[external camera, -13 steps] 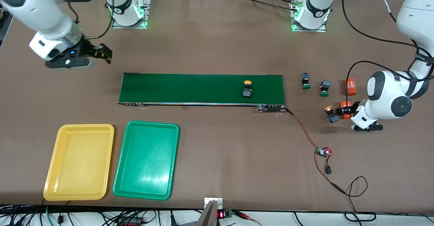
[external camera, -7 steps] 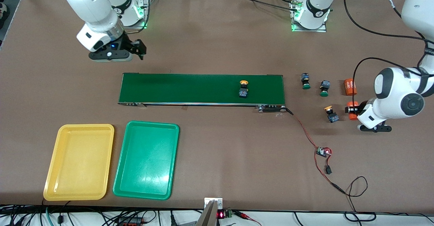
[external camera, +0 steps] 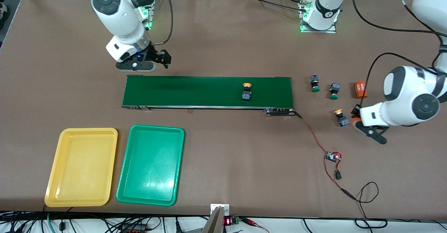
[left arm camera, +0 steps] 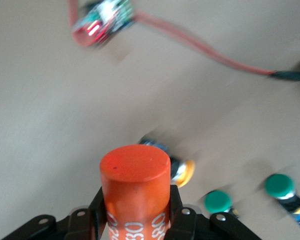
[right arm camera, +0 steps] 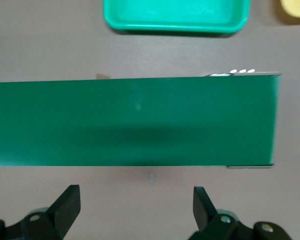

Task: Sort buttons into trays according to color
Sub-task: 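Place the orange cylinder on the conveyor with the left gripper, then grasp the blue button on the conveyor with the right gripper, then carry the button toward the yellow tray while the left gripper grasps another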

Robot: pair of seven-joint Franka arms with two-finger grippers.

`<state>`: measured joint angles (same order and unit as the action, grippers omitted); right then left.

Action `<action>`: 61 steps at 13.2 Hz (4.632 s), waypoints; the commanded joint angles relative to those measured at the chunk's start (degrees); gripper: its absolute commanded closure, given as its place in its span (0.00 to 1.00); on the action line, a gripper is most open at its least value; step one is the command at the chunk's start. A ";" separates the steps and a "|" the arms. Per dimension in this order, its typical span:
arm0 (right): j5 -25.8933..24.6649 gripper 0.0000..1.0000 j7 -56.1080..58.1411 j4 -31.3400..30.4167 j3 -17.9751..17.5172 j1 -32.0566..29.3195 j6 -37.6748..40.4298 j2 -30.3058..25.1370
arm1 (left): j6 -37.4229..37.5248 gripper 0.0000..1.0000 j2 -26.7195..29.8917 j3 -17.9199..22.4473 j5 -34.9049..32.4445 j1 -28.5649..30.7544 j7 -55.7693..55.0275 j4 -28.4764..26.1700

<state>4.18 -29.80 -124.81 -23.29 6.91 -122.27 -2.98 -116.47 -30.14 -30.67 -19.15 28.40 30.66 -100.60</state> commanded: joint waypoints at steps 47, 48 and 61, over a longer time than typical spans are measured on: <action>-12.01 0.00 -27.06 23.73 4.03 19.27 -4.91 30.40 | 23.06 0.00 -5.70 -13.99 -12.40 3.16 -49.71 11.92; -12.09 0.00 -27.06 24.43 4.82 19.89 -5.08 31.02 | 20.70 0.00 -6.93 -12.76 -12.58 3.16 -55.82 11.74; -15.51 0.04 -27.06 24.87 7.91 21.30 -12.82 36.82 | -10.61 0.24 -10.90 -6.69 -13.37 10.36 -69.60 -7.07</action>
<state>-9.49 -55.51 -101.26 -16.16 27.23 -134.76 32.97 -126.06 -41.43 -37.96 -32.21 38.71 -38.68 -106.64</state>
